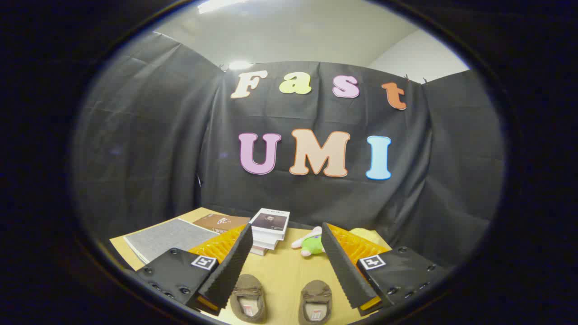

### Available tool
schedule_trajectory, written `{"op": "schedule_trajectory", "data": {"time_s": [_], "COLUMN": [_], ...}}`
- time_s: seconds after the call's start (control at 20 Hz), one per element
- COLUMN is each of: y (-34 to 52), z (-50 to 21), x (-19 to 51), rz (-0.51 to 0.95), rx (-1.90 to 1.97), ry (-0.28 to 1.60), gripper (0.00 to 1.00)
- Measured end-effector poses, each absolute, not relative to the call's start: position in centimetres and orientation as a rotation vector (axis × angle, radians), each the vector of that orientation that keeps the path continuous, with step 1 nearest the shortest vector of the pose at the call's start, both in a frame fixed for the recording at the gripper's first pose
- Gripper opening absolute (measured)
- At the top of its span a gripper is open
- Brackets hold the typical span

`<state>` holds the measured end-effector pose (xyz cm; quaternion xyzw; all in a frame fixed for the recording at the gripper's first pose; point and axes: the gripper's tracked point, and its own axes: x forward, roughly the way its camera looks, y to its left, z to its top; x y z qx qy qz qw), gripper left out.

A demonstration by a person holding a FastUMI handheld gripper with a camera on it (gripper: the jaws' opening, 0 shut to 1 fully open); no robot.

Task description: Open the storage box then place both shoes into the box .Put the left shoe in first, then the right shoe, with the right side of both shoes facing outward in a uniform manner.

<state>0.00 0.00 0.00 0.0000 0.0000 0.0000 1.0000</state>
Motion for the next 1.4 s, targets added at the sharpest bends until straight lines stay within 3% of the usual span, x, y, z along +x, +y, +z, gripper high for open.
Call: {"op": "schedule_trajectory", "data": {"time_s": [1.4], "y": [0.9], "z": [-0.4], "x": [-3.2], "rz": [-0.021], "rx": [0.098], "ry": [-0.001], "gripper": [0.99]}}
